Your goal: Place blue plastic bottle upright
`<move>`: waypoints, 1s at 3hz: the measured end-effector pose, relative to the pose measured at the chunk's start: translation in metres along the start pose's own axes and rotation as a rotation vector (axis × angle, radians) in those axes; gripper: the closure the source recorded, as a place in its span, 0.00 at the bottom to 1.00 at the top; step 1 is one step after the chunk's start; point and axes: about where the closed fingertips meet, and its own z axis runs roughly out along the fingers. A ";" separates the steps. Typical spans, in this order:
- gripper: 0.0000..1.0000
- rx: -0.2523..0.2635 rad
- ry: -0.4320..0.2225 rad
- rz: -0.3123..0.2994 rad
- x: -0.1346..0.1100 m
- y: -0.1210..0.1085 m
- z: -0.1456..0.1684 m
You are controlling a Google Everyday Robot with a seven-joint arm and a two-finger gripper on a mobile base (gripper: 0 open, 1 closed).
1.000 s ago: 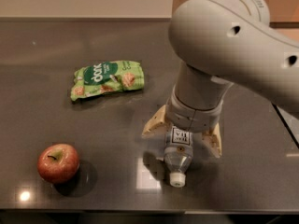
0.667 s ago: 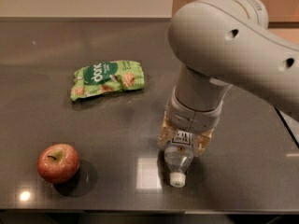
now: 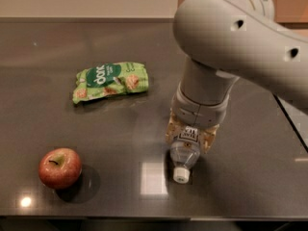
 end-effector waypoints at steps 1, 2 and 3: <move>1.00 0.064 -0.052 0.171 0.003 -0.016 -0.042; 1.00 0.144 -0.109 0.369 0.006 -0.025 -0.083; 1.00 0.237 -0.211 0.585 0.013 -0.026 -0.108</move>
Offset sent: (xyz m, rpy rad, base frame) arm 0.0137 0.0182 0.1355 0.2840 0.2158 -0.7640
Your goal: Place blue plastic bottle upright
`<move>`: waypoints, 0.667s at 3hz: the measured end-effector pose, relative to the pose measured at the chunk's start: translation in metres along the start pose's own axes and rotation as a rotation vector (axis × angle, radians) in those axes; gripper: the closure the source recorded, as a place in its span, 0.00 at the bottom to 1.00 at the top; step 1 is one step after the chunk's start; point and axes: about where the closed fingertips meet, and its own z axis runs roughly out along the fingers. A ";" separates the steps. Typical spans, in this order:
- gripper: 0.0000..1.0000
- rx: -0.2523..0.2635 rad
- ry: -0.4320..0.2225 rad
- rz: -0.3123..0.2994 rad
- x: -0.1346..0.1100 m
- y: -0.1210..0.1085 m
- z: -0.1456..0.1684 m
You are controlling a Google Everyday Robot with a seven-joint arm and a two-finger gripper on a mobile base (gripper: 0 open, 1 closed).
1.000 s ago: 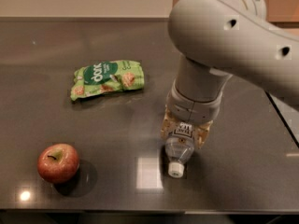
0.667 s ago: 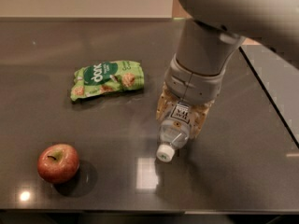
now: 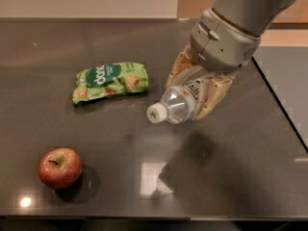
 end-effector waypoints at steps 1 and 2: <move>1.00 0.071 -0.170 0.235 -0.001 -0.006 -0.013; 1.00 0.118 -0.337 0.414 -0.005 -0.015 -0.024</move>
Offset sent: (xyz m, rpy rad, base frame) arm 0.0135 0.0002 0.0436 0.4964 0.4682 -0.5086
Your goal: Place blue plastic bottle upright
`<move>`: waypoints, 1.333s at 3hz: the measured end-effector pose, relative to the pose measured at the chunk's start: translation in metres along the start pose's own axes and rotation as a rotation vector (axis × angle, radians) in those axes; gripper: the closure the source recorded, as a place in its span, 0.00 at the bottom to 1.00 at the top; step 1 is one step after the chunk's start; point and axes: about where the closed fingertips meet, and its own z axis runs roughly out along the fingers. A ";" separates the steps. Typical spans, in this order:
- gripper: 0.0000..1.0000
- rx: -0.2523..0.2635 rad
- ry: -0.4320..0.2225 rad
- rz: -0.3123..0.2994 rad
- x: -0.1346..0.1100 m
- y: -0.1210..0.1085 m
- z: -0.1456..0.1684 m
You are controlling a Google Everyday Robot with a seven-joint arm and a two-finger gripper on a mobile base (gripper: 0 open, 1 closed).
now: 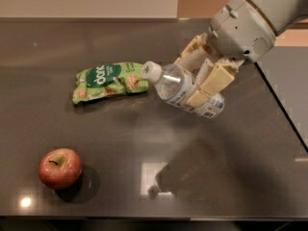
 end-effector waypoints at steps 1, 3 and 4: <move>1.00 0.015 -0.144 0.119 -0.005 -0.003 -0.004; 1.00 0.058 -0.398 0.195 0.005 -0.005 -0.004; 1.00 0.081 -0.483 0.206 0.016 -0.008 -0.003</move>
Offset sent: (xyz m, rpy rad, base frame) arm 0.0062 -0.0119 0.0014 0.4414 0.2334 -0.1532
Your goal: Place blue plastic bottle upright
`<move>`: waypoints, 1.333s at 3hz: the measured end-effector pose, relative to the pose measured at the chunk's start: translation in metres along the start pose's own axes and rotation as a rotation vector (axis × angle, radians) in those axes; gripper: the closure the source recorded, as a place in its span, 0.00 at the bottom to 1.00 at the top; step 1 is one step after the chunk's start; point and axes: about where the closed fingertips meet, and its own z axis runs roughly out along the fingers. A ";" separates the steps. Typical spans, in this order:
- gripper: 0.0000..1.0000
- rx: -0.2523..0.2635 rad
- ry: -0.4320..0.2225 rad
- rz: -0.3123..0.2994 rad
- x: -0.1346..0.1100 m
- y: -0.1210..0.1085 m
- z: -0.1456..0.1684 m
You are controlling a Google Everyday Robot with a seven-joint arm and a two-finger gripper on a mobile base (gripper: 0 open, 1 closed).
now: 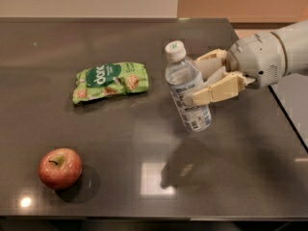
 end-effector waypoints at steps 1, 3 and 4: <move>1.00 0.011 -0.062 0.021 0.011 -0.004 -0.005; 1.00 0.013 -0.182 0.068 0.028 -0.011 -0.018; 1.00 0.018 -0.239 0.065 0.033 -0.012 -0.021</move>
Offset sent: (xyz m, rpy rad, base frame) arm 0.0160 -0.0362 -0.0270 0.1946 0.0970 -0.0575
